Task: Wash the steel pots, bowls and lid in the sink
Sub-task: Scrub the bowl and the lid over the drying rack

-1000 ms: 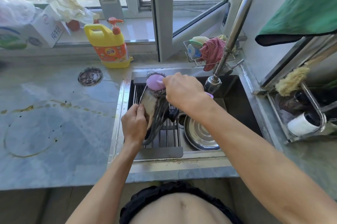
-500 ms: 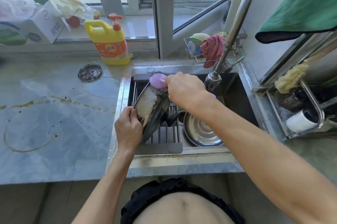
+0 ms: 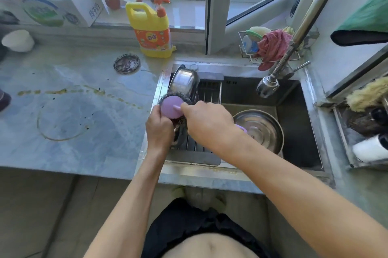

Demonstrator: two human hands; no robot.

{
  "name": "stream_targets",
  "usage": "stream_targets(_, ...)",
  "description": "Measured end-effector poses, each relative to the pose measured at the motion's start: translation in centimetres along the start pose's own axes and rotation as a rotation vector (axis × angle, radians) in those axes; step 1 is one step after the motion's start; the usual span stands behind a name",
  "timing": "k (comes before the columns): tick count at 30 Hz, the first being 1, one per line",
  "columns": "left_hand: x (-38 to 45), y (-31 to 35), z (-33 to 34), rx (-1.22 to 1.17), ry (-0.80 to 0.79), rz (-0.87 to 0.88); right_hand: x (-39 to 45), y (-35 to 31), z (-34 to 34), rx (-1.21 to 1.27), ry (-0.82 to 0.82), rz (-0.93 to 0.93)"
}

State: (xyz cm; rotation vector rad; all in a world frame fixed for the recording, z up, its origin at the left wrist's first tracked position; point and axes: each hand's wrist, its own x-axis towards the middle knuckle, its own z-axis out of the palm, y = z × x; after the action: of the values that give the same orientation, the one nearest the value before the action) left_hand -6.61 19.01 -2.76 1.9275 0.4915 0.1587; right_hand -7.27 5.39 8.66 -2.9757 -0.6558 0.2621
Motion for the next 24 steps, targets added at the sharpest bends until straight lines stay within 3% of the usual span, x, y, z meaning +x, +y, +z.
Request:
stream_targets(3,0.2,0.6,0.7,0.004,0.023,0.071,1.7,1.0,-0.2,-0.058,0.041,0.062)
stream_targets(6,-1.4,-1.1,-1.3,0.038,-0.099,0.108,3.9,4.1,-1.5,-0.05,0.023,0.24)
stream_targets(8,-1.4,-0.8,-2.3,0.061,-0.163,0.089,4.1,4.2,-1.8,-0.009,0.021,0.254)
stream_targets(12,1.7,2.6,-0.1,0.064,0.018,0.01,2.5,0.1,-0.8,0.01,0.006,0.056)
stream_targets(17,3.2,1.2,0.3,0.116,0.148,0.054,4.6,3.4,-2.2,0.045,0.044,0.287)
stream_targets(21,5.4,-0.7,0.2,-0.122,0.048,0.056,3.2,1.0,-1.3,0.057,0.01,0.151)
stream_targets(24,5.7,-1.3,0.0,-0.202,-0.047,0.046,4.4,4.3,-2.0,0.107,0.043,0.386)
